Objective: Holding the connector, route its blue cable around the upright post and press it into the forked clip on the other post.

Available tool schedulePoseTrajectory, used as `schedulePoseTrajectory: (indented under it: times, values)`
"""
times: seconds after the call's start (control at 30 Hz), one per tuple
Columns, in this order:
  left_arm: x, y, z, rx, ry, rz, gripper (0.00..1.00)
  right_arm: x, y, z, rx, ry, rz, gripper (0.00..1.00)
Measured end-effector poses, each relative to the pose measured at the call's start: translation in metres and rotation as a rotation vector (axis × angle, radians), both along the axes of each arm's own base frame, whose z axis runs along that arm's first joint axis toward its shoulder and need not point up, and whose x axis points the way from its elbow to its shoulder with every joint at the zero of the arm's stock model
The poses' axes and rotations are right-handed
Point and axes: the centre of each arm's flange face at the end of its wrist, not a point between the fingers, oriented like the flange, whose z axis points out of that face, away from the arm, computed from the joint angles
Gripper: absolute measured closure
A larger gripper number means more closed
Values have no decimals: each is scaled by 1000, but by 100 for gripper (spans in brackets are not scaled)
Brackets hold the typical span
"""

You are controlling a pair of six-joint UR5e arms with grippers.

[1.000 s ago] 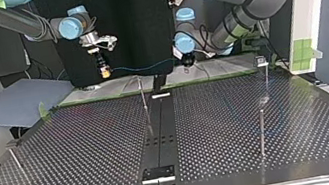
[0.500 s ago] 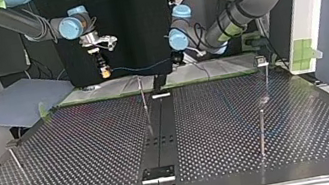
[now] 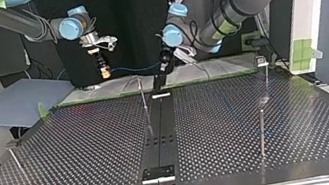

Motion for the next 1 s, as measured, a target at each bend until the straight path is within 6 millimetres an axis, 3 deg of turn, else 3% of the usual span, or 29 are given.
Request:
schedulePoseTrajectory:
  times: [0.67, 1.0]
  values:
    - [1, -21, 9, -181, -84, 102, 1, 4, 3, 1, -16, 39, 22, 100]
    - [-11, -28, -1, -242, -16, 129, 1, 5, 3, 4, -20, 38, 30, 100]
